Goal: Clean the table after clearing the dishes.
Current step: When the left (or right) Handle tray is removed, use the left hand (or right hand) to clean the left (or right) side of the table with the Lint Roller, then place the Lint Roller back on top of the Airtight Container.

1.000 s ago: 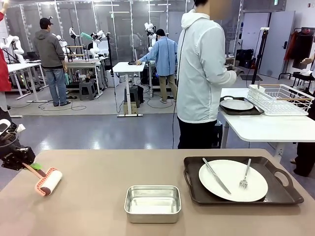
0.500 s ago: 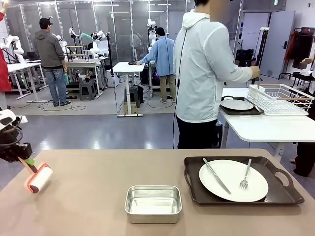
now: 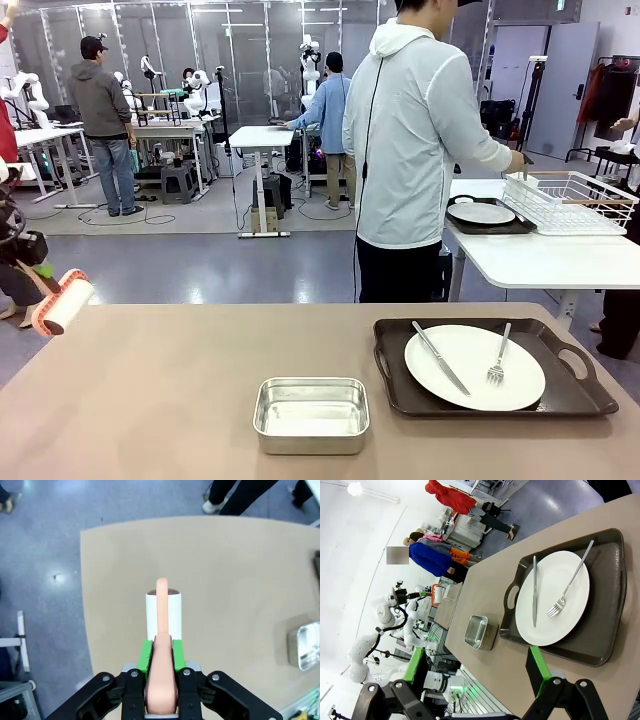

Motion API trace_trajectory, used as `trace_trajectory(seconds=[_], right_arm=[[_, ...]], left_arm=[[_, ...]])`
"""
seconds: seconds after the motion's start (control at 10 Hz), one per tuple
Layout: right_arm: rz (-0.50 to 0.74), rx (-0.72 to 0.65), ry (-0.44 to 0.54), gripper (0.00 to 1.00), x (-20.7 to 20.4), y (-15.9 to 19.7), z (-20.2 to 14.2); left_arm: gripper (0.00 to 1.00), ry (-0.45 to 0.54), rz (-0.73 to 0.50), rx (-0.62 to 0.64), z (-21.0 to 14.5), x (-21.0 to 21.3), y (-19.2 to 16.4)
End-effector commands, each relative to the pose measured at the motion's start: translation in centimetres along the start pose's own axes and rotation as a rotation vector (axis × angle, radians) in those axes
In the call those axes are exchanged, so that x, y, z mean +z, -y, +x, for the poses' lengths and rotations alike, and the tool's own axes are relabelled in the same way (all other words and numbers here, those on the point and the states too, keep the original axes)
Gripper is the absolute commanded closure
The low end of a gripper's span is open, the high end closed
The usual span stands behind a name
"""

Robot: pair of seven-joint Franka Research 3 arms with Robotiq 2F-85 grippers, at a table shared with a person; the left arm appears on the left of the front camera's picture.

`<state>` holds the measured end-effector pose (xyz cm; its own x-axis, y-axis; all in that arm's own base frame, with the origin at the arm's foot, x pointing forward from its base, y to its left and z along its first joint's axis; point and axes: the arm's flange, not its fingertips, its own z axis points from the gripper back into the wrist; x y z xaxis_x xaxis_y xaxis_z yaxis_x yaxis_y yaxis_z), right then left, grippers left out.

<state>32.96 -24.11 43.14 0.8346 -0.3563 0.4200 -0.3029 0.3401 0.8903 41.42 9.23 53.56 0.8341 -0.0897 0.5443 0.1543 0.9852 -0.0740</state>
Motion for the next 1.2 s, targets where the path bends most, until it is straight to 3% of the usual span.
trace_trajectory(seconds=[0.0, 1.1], right_arm=[[0.005, 0.006, 0.003, 0.0, 0.05, -0.3, -0.16], [0.005, 0.006, 0.003, 0.0, 0.05, -0.3, -0.16]], left_arm=[[0.79, -0.018, -0.006, 0.01, -0.15, -1.17, -0.93], [0.79, -0.027, -0.017, 0.013, -0.33, -1.46, -0.78]])
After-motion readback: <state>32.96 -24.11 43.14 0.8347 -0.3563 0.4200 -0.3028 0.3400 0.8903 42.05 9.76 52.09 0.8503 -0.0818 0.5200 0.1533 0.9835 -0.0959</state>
